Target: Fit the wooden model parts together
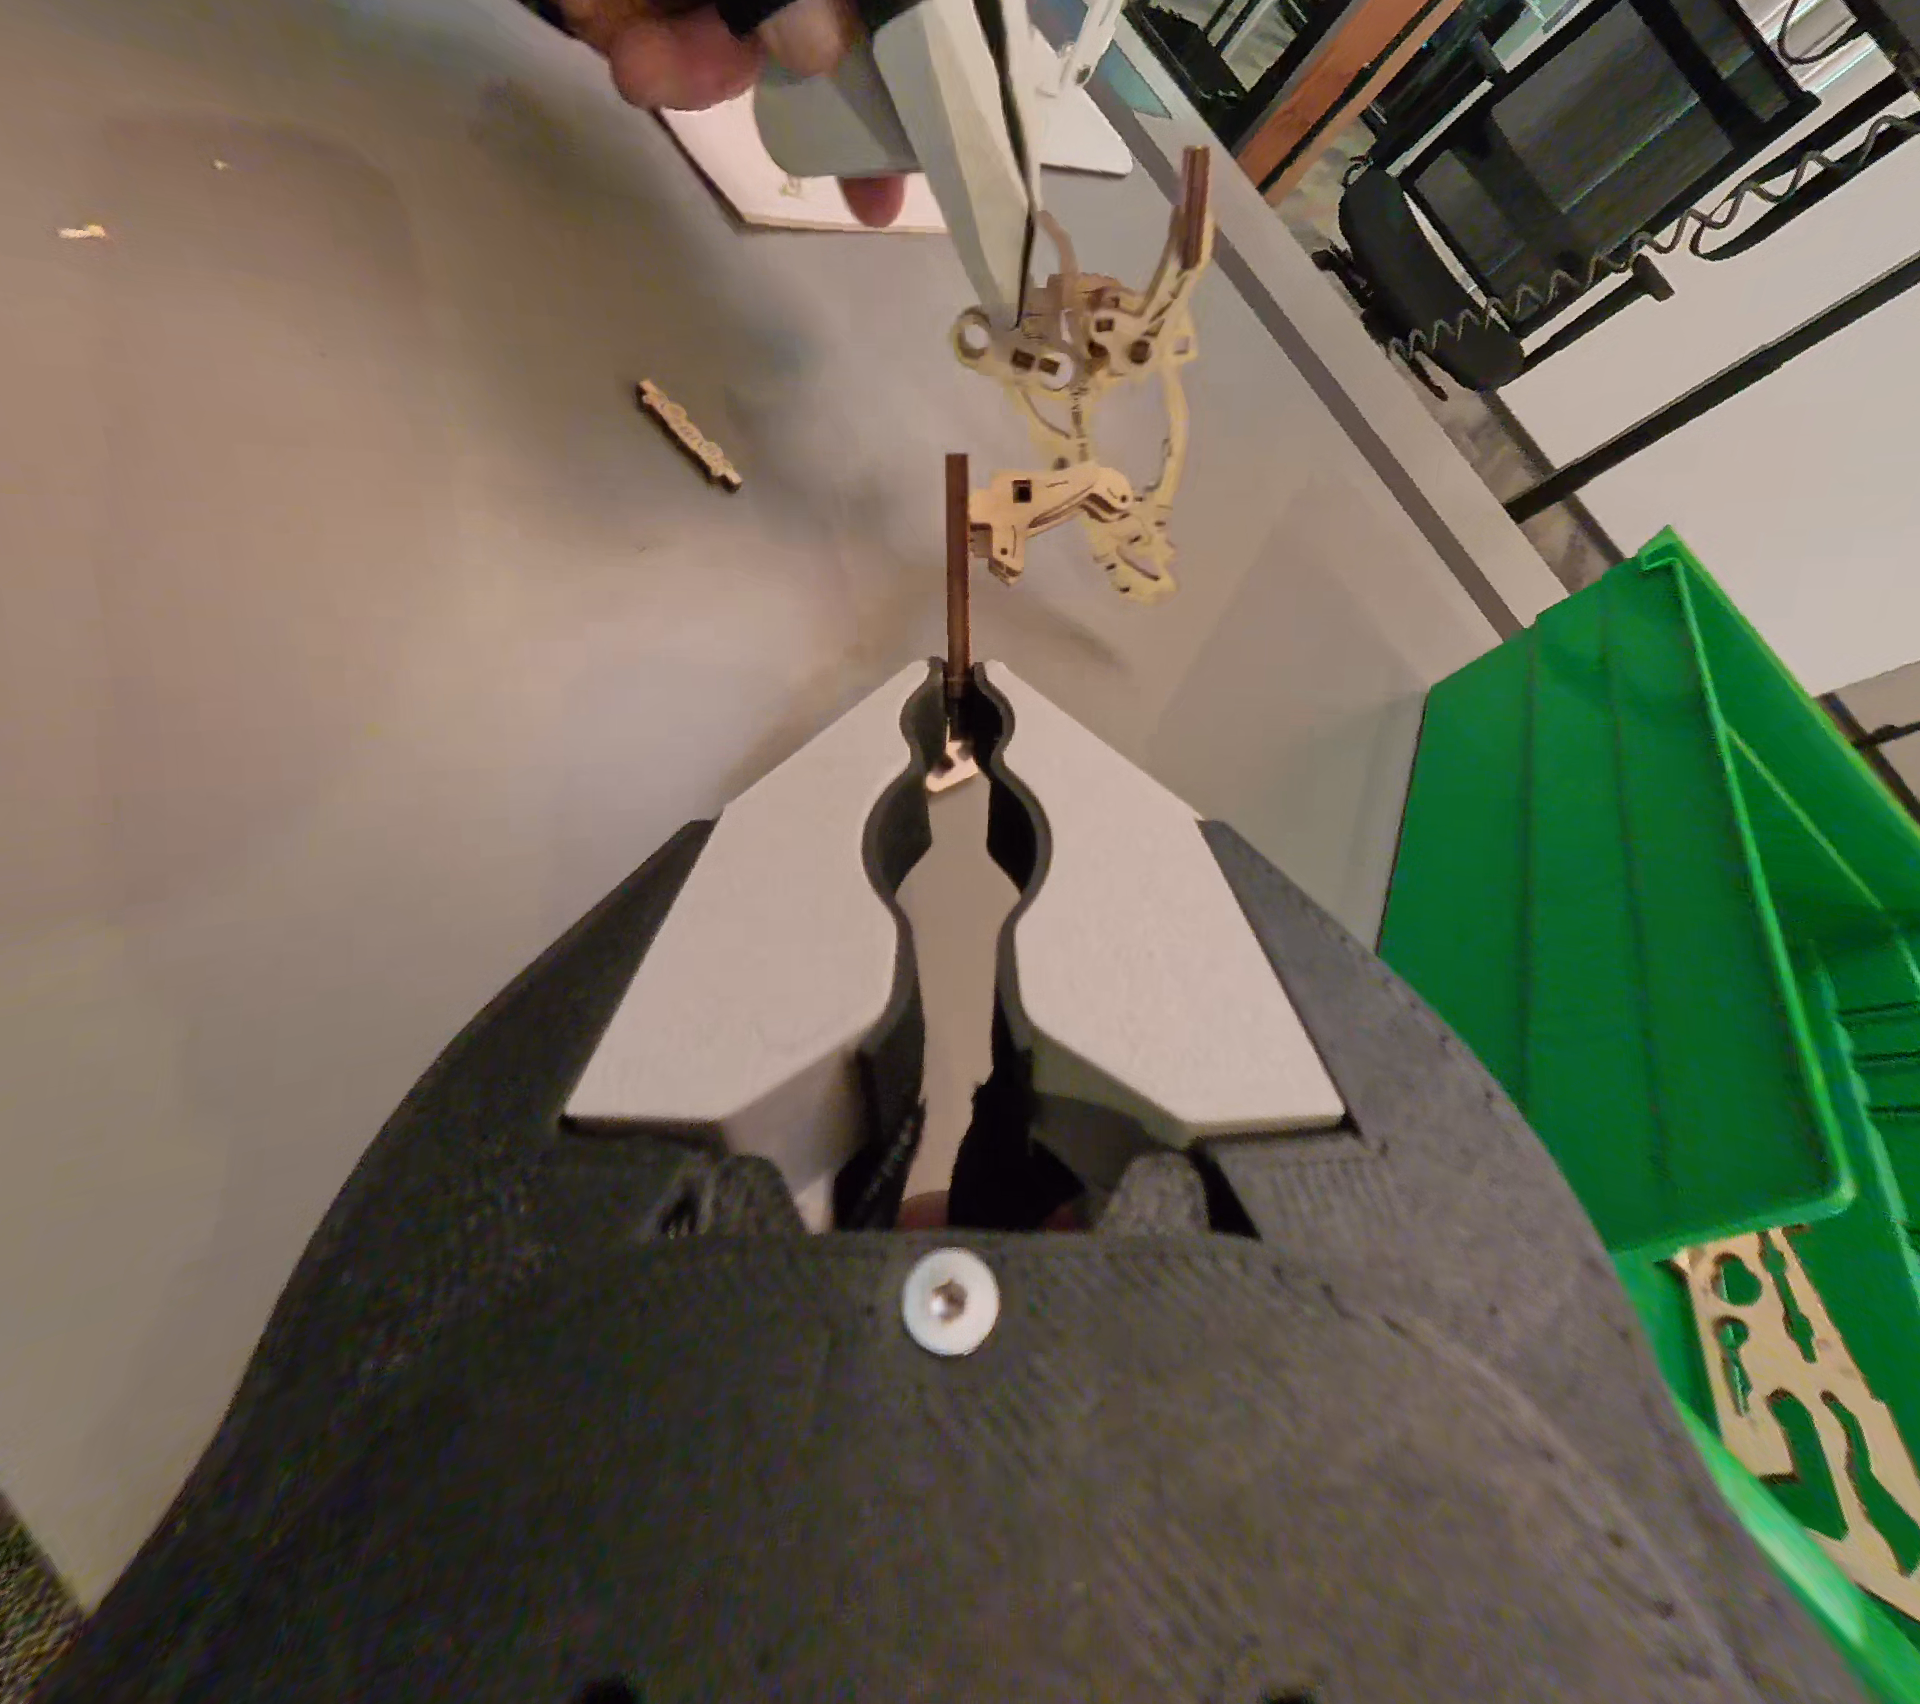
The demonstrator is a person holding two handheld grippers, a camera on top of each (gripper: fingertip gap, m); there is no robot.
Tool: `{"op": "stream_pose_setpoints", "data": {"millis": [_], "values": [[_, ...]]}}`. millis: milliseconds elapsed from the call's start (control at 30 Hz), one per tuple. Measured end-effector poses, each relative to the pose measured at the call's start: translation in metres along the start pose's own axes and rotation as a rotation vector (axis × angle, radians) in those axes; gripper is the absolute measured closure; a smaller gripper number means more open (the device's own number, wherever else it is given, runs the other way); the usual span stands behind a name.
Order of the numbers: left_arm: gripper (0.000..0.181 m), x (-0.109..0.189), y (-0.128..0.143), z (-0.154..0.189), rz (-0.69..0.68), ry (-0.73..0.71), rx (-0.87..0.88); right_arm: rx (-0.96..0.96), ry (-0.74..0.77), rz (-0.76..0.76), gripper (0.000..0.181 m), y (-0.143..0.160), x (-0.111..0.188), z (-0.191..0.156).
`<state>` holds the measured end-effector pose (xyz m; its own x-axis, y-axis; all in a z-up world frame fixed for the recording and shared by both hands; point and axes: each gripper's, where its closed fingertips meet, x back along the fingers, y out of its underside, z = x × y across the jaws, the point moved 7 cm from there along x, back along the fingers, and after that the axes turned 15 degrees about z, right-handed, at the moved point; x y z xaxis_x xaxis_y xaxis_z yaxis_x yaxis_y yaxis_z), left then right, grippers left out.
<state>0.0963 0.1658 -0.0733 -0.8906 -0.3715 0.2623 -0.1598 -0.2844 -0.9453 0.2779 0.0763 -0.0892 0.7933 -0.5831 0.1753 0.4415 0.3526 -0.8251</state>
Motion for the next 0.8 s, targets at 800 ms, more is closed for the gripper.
{"op": "stream_pose_setpoints", "data": {"millis": [800], "values": [[0.18, 0.03, 0.033, 0.025, 0.14, 0.001, 0.758, -0.063, -0.278, 0.054, 0.18, -0.011, -0.038, 0.011]]}}
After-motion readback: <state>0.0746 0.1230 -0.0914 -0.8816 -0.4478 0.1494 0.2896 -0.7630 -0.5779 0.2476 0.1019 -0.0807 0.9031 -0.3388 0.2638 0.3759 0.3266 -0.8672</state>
